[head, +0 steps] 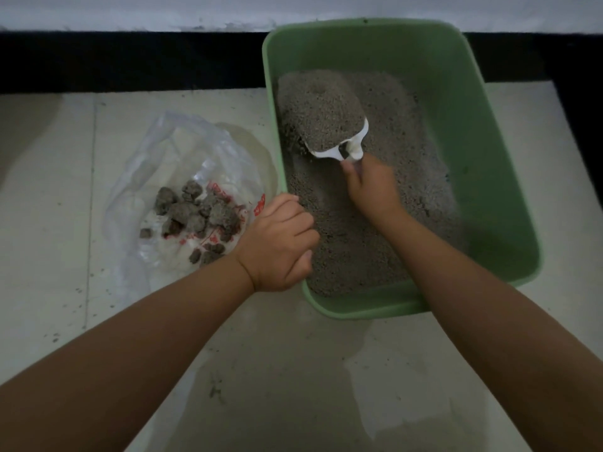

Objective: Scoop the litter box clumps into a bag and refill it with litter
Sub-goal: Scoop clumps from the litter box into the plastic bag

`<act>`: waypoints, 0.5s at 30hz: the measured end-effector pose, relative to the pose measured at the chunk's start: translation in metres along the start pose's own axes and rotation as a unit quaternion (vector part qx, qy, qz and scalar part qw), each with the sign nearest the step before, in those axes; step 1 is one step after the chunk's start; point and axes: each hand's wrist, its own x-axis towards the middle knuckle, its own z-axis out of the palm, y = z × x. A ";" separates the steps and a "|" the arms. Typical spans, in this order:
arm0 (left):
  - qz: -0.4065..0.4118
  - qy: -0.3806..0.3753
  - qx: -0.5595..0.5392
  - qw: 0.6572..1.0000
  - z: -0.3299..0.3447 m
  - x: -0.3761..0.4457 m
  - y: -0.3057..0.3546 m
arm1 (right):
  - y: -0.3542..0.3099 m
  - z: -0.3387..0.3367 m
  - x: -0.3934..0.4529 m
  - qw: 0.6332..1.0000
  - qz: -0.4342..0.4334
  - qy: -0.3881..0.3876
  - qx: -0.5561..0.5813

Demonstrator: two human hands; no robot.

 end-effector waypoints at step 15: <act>0.042 -0.022 0.036 0.998 -0.006 -0.012 0.004 | 0.021 -0.054 -0.073 0.999 0.043 -0.010 -0.002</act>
